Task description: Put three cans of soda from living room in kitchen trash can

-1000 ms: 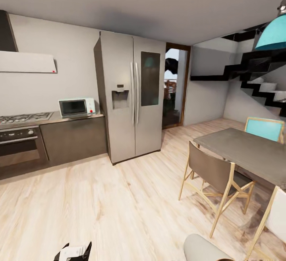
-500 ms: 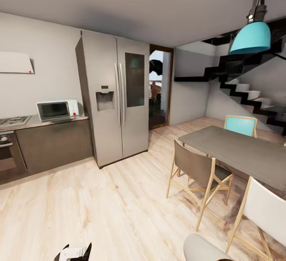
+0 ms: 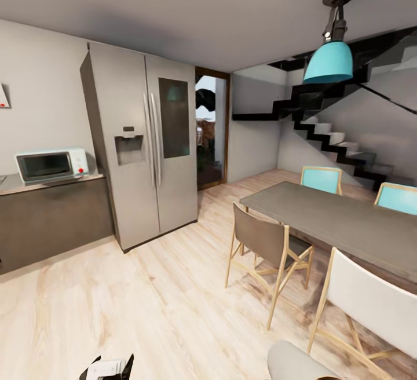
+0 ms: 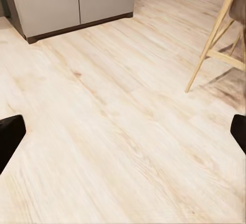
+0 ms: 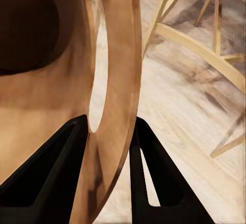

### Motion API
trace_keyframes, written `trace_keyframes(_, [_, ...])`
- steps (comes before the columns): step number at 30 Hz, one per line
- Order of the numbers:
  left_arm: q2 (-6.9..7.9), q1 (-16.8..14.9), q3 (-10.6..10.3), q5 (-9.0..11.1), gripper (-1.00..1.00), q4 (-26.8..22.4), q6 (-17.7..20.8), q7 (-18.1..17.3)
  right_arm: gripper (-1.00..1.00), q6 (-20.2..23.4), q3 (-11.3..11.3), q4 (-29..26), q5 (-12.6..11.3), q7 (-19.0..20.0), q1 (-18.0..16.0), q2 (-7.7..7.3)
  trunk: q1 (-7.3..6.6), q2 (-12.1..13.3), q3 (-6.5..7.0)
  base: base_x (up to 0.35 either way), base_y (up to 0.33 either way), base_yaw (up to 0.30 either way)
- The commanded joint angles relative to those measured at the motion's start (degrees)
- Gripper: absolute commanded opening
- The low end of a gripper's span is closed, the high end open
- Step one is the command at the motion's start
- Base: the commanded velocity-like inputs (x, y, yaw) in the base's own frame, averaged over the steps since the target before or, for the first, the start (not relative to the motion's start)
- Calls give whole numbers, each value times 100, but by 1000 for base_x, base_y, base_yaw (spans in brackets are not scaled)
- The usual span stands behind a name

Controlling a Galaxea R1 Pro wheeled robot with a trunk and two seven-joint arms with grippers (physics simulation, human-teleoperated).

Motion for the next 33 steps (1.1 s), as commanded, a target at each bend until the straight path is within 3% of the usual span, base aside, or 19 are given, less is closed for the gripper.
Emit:
trace_keyframes(1, [0,0,0,0,100,0,-2,0,-100,-1,-61,-13,-20,20,-3,0,0,0,4,0,0,-245])
trace_keyframes(20, [-11,0,-4,-100,100,4,-3,7,-100,7,-69,-5,-19,21,-3,-2,0,0,73,0,0,-245])
trace_keyframes(33, [-9,0,0,-158,100,351,-32,9,-100,2,-61,-4,-20,18,-3,0,0,0,124,0,0,-243])
